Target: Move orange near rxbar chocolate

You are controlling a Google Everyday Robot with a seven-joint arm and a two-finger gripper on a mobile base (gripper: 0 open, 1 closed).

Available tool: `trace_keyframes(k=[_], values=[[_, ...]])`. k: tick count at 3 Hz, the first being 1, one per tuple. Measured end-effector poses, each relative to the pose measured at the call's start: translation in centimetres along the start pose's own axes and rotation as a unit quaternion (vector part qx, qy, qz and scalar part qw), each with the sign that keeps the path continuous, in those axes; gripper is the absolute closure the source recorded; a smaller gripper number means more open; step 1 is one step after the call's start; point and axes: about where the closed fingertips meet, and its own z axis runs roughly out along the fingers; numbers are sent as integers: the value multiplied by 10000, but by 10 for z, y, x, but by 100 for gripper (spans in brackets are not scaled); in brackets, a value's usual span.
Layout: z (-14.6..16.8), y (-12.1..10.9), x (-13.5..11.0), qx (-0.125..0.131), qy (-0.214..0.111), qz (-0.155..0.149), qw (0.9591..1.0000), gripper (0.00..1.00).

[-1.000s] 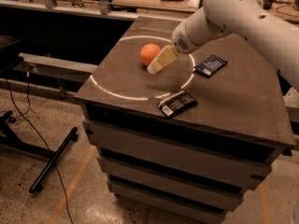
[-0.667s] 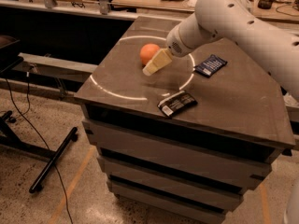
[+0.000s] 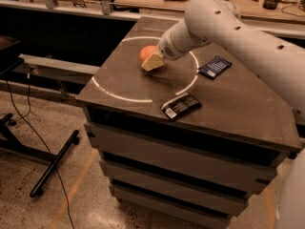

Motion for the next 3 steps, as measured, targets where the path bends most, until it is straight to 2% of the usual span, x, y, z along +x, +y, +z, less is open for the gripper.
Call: trace_keyframes(k=[1, 2, 3], values=[[-9, -2, 5, -227, -41, -19, 9997, 80], [-66, -7, 5, -614, -246, -233, 9975, 100], [-106, 11, 27, -1029, -87, -306, 9942, 100]])
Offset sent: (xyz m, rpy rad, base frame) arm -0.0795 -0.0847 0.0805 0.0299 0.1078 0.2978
